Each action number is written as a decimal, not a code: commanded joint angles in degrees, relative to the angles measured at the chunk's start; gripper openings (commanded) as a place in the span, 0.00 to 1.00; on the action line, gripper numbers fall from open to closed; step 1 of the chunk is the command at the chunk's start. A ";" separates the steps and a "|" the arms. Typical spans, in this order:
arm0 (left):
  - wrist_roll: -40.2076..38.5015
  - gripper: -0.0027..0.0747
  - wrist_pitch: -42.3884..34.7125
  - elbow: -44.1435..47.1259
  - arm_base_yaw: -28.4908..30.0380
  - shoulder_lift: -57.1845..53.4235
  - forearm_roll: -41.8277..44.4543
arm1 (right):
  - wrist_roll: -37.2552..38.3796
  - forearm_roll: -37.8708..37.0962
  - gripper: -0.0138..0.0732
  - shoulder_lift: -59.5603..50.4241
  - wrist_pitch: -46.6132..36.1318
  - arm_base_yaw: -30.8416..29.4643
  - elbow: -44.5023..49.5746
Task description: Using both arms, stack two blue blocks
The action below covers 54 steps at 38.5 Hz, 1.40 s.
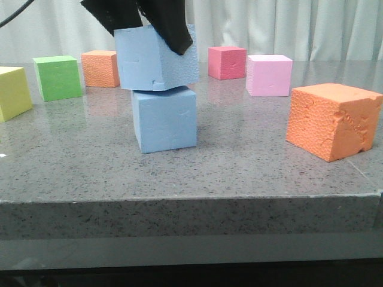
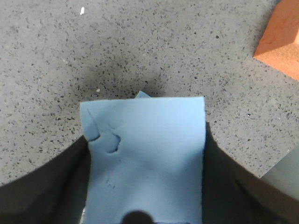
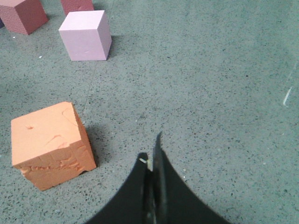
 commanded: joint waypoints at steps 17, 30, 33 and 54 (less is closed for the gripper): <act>0.11 0.73 -1.25 -1.44 -0.48 -2.64 -0.64 | -0.81 -0.64 0.09 -0.01 -3.93 -0.27 -1.62; 0.11 0.73 -0.33 -3.76 -0.48 -3.71 -0.52 | -0.81 -0.64 0.09 -0.01 -3.93 -0.27 -1.62; 0.11 0.73 0.57 -5.27 -0.48 -3.71 -0.42 | -0.81 -0.64 0.09 -0.01 -3.93 -0.27 -1.62; 0.11 0.23 3.29 -14.29 -0.48 -4.13 1.63 | -0.81 -0.64 0.09 -0.01 -4.04 -0.27 -1.62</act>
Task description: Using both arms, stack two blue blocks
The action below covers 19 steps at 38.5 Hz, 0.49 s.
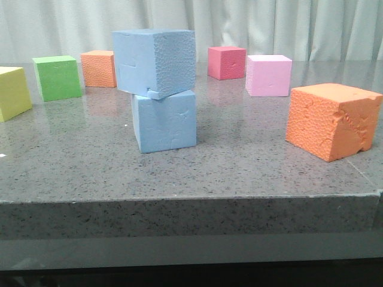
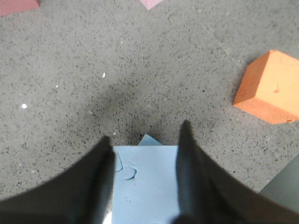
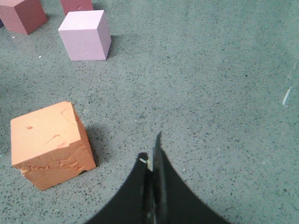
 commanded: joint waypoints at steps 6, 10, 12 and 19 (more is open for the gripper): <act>0.20 0.01 0.94 -3.15 -0.48 -5.85 0.20 | -0.81 -0.64 0.09 -0.01 -3.98 -0.27 -1.62; 0.20 0.01 0.94 -2.88 -0.48 -8.43 1.11 | -0.81 -0.64 0.09 -0.01 -3.98 -0.27 -1.62; 0.20 0.01 0.94 -1.84 -0.48 -10.45 1.17 | -0.81 -0.64 0.09 -0.01 -3.98 -0.27 -1.62; 0.20 0.01 0.80 6.90 -0.48 -19.04 1.17 | -0.81 -0.64 0.09 -0.01 -3.98 -0.27 -1.62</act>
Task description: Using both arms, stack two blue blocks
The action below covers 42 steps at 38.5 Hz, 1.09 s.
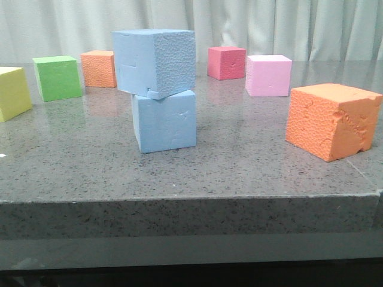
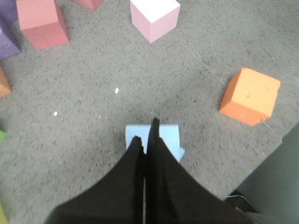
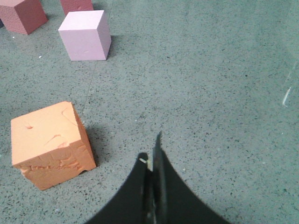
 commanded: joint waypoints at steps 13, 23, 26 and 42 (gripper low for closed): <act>-0.23 0.01 -23.22 30.47 -0.48 -30.96 -1.08 | -0.81 -0.64 0.09 -0.01 -3.98 -0.27 -1.62; -0.23 0.01 -41.87 50.16 -0.48 -52.32 -1.08 | -0.81 -0.64 0.09 -0.01 -3.91 -0.27 -1.62; -0.23 0.01 -43.14 53.33 -0.48 -56.97 -1.08 | -0.81 -0.64 0.09 -0.01 -3.91 -0.27 -1.62; -0.23 0.01 -43.14 58.66 -0.48 -64.96 -1.08 | -0.81 -0.64 0.09 -0.01 -3.93 -0.27 -1.62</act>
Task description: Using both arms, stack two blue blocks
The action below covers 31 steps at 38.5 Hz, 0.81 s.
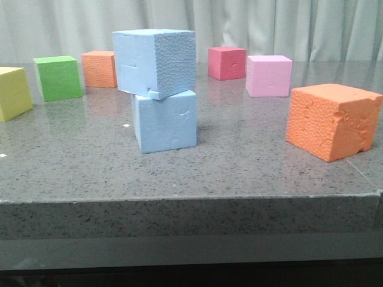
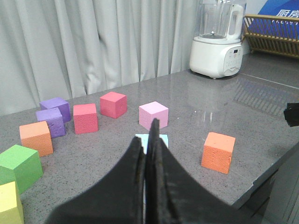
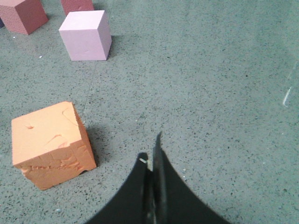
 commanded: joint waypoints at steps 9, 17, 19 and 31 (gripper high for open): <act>-0.23 0.01 -4.93 -0.81 -0.38 0.58 -0.71 | -0.81 -0.55 0.09 -0.01 -3.93 -0.27 -1.62; -0.23 0.01 -5.89 0.23 -0.38 0.44 -0.71 | -0.81 -0.55 0.09 -0.01 -3.93 -0.27 -1.62; -0.23 0.01 -8.57 1.89 -0.27 -0.26 0.56 | -0.81 -0.55 0.09 -0.01 -3.93 -0.27 -1.62; -0.31 0.01 -24.62 22.33 11.23 -11.55 2.86 | -0.81 -0.55 0.09 -0.01 -3.98 -0.27 -1.62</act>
